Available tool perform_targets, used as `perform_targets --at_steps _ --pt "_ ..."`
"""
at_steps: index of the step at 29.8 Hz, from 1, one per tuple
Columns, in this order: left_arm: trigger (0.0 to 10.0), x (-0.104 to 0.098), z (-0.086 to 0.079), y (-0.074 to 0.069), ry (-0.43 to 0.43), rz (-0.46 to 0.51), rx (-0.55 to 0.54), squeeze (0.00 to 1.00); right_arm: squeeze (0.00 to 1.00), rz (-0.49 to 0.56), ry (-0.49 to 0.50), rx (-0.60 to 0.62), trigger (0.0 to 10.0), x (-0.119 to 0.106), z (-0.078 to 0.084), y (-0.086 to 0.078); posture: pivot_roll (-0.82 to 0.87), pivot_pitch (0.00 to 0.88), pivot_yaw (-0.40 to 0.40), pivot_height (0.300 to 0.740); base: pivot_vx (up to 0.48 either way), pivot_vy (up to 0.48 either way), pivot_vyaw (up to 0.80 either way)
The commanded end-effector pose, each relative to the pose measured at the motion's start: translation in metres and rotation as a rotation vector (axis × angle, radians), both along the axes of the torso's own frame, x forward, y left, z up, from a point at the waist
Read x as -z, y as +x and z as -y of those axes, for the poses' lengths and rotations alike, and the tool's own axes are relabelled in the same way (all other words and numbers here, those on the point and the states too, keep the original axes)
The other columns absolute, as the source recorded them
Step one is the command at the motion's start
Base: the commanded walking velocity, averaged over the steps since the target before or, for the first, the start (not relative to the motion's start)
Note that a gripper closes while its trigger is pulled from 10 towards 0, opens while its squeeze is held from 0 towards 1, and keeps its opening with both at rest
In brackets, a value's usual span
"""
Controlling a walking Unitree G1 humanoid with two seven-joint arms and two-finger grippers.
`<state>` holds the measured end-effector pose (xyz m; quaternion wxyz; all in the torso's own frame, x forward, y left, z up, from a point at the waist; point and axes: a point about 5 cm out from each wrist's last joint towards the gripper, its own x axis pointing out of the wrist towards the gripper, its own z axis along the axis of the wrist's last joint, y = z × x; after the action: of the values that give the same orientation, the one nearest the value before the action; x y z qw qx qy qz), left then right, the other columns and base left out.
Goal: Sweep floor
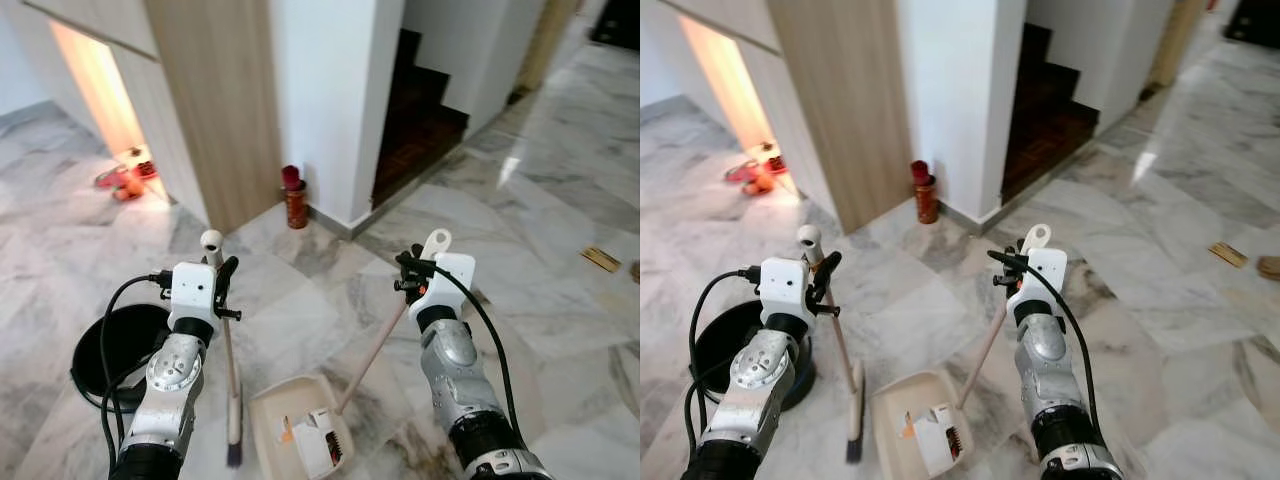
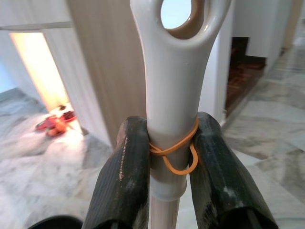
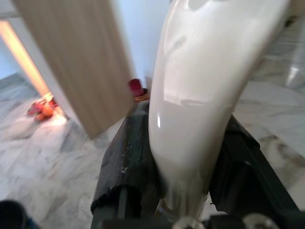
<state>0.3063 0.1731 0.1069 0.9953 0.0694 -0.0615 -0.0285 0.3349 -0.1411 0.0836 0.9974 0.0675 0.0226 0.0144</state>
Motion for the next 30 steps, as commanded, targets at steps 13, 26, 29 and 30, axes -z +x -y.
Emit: perform_targets --at_steps 13,26,29,30 --pt "10.0 -0.0100 0.0011 0.0019 -0.003 0.047 0.012 0.00 0.00 0.042 0.004 -0.005 10.0 -0.0094 -0.0007 0.0037 0.12 0.000 0.021 0.740 0.000 0.000 0.79" --pt "10.0 -0.0090 0.0003 0.0014 -0.002 0.040 0.013 0.00 0.00 0.038 0.006 -0.004 10.0 -0.0089 -0.0005 0.0038 0.12 0.000 0.021 0.740 0.000 0.000 0.79" --pt "10.0 -0.0084 -0.0001 0.0013 0.001 0.037 0.012 0.00 0.00 0.037 0.010 0.004 10.0 -0.0093 0.0010 0.0043 0.12 0.000 0.023 0.740 0.000 0.000 0.00" --pt "10.0 -0.0082 -0.0002 0.0013 0.001 0.036 0.011 0.00 0.00 0.037 0.012 0.004 10.0 -0.0093 0.0012 0.0044 0.12 0.000 0.023 0.740 0.000 0.000 0.00"
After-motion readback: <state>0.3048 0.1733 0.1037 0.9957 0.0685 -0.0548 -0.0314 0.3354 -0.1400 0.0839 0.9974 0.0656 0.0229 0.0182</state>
